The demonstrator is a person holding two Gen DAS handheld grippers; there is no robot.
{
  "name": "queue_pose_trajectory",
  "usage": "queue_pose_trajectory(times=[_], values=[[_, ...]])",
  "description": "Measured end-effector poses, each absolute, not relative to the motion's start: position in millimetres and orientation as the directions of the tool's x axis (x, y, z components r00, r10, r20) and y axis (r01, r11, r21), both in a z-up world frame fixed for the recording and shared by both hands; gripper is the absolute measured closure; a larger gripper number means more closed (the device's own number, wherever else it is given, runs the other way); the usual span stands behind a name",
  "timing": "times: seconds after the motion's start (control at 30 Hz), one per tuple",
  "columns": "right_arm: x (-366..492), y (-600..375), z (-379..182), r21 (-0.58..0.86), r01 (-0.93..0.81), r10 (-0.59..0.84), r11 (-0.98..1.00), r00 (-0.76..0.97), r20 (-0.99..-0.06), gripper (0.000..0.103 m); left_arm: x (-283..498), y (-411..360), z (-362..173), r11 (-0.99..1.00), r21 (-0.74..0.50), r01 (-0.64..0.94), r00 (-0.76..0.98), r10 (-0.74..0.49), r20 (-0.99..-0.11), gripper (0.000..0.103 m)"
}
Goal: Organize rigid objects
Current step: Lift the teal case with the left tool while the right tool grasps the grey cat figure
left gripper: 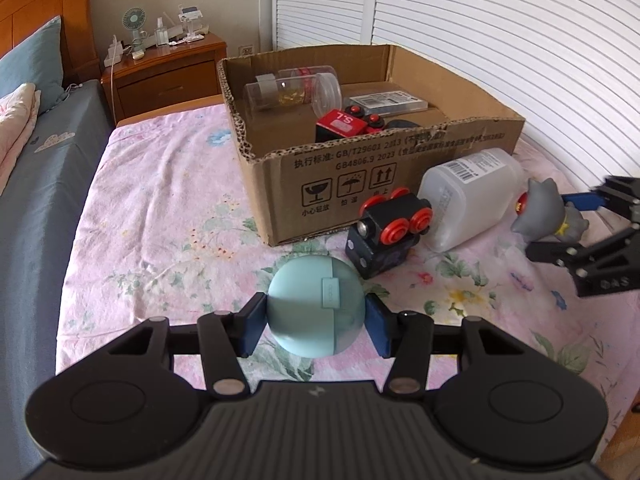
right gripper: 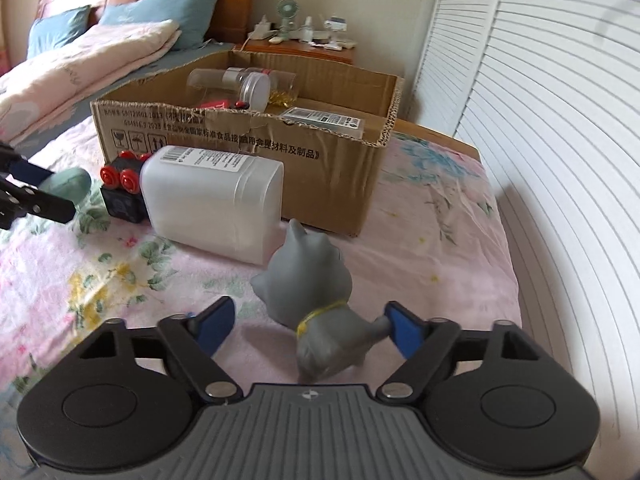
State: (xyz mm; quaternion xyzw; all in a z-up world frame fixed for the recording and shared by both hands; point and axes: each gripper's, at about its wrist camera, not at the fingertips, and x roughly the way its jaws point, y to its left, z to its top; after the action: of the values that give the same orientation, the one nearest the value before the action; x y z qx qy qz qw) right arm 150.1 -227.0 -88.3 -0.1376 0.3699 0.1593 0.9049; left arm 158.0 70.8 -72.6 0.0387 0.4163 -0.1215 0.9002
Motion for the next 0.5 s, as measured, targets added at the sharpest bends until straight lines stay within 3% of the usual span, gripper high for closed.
queue_pose_trajectory(times=[0.1, 0.3, 0.5], values=[[153.7, -227.5, -89.5, -0.150, -0.406, 0.186, 0.901, 0.677, -0.712, 0.029, 156.4, 69.5, -69.4, 0.964, -0.026, 0.264, 0.622, -0.191, -0.759, 0.052], [154.8, -226.7, -89.9, -0.191, -0.453, 0.194, 0.871, 0.673, -0.714, 0.032, 154.9, 66.3, -64.7, 0.957, -0.022, 0.289, 0.612, -0.202, -0.765, 0.052], [151.5, -227.4, -82.7, -0.181, -0.455, 0.184, 0.872, 0.647, -0.740, 0.046, 151.9, 62.7, -56.6, 0.951, -0.017, 0.309, 0.614, -0.213, -0.760, 0.052]])
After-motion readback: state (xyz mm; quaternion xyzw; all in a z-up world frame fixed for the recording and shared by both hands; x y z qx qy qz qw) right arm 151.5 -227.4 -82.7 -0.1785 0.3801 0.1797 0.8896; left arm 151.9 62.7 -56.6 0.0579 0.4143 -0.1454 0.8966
